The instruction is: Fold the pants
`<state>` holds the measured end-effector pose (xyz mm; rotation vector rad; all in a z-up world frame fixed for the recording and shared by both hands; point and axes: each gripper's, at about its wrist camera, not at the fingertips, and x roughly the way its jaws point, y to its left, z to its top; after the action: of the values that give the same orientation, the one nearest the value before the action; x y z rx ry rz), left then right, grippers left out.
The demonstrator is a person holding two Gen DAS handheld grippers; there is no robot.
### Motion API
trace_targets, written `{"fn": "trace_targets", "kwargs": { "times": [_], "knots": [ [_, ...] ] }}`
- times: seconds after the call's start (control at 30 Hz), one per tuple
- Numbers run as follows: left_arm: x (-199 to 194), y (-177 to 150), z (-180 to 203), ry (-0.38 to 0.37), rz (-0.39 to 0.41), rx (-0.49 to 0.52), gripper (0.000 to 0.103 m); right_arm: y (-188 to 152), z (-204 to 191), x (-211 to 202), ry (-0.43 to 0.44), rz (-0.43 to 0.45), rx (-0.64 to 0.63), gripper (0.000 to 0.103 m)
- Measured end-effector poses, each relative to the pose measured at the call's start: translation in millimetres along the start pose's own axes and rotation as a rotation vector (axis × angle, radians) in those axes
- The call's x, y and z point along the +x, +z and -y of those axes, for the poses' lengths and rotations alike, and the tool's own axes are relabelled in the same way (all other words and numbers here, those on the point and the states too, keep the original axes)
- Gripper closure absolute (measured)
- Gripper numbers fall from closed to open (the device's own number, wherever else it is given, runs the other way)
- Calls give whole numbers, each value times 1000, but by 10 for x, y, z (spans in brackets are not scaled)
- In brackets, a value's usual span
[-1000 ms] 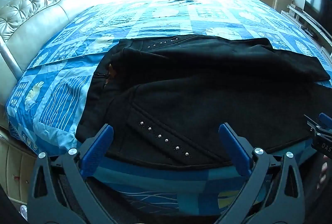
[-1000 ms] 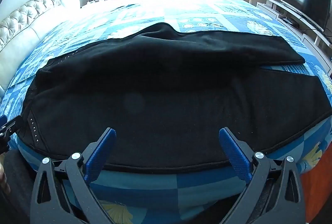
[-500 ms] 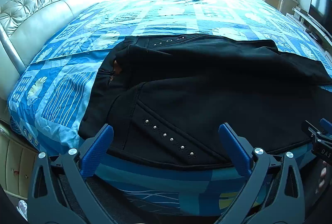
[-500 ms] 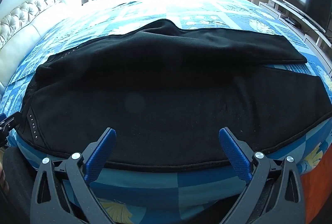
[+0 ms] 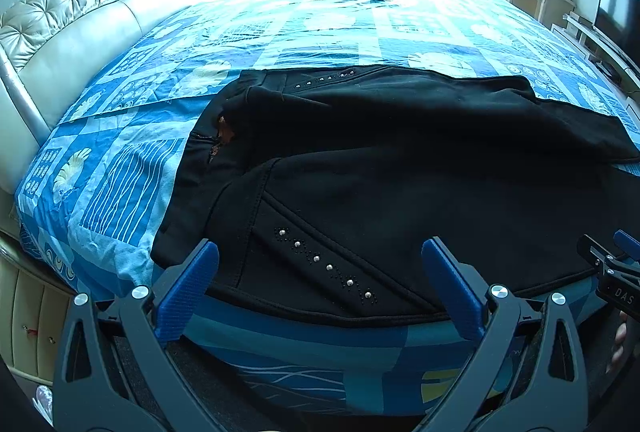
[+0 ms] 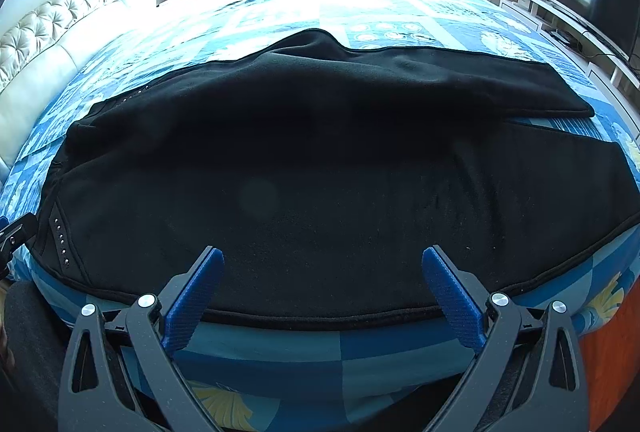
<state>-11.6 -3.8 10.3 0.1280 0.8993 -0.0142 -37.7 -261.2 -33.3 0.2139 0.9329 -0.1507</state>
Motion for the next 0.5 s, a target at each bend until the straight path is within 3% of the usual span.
{"fn": "trace_targets", "kwargs": {
  "times": [0.5],
  "knots": [
    [-75,-4,53,3,22,17,2,6,17,8,-1,-5,3,4]
  ]
}}
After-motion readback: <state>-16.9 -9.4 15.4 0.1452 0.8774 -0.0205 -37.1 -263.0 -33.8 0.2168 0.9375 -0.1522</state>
